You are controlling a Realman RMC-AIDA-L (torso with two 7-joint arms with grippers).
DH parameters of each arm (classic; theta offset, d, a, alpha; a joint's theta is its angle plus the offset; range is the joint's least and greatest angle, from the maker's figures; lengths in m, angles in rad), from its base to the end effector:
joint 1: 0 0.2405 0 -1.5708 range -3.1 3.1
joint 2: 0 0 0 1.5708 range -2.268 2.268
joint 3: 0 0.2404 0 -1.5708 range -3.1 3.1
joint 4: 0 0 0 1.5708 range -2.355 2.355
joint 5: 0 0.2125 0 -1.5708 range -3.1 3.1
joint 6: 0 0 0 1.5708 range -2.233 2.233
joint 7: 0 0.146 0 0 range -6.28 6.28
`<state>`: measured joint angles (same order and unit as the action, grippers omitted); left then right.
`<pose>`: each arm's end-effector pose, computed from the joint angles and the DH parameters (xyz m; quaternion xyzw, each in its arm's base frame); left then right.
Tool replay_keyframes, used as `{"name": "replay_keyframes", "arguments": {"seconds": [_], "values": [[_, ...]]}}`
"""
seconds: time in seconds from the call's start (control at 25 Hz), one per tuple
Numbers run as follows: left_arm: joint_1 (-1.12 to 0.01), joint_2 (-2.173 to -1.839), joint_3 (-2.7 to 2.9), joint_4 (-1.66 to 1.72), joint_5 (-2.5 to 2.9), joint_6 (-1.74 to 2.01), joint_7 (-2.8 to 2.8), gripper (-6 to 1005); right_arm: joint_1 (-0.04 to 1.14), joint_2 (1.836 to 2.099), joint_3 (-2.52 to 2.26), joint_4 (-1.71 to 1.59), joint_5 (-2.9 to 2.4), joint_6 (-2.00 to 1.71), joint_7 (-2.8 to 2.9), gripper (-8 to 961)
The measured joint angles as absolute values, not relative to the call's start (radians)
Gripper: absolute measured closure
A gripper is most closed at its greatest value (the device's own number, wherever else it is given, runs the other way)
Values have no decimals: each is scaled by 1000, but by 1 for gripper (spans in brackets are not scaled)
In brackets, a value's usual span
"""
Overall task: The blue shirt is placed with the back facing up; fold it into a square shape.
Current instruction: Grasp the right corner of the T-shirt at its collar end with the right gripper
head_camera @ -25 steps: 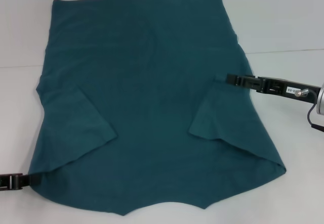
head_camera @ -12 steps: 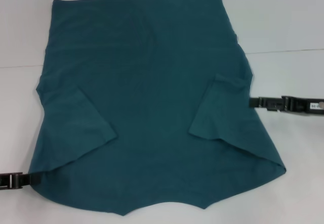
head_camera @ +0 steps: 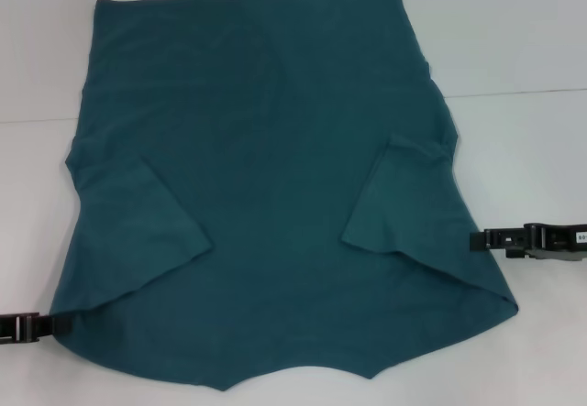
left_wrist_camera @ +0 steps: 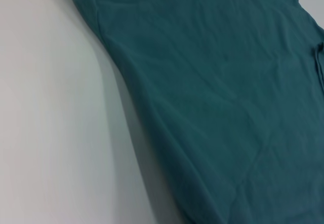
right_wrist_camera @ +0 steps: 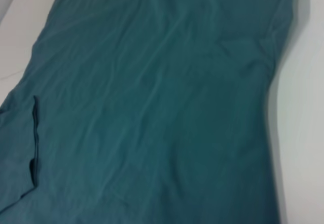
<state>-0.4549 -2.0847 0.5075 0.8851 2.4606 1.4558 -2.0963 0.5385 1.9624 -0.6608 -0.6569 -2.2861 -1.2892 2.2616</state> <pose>-0.3335 0.3093 0.0502 -0.7986 -0.5581 -0.0929 0.2053 0.3256 0.3503 0.0504 -0.7568 0.6070 0.1268 0.2066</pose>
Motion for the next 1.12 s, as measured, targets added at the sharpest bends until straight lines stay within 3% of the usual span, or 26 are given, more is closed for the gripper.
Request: {"name": "replay_keyframes", "arguments": {"seconds": [0.68, 1.12], "values": [[-457, -2085, 511, 883, 2454, 1453, -2098, 973, 534, 1990, -663, -650, -2297, -1261, 2252, 54], [-460, -2085, 511, 884, 2454, 1449, -2101, 975, 538, 1986, -663, -655, -2298, -1257, 2253, 53]]}}
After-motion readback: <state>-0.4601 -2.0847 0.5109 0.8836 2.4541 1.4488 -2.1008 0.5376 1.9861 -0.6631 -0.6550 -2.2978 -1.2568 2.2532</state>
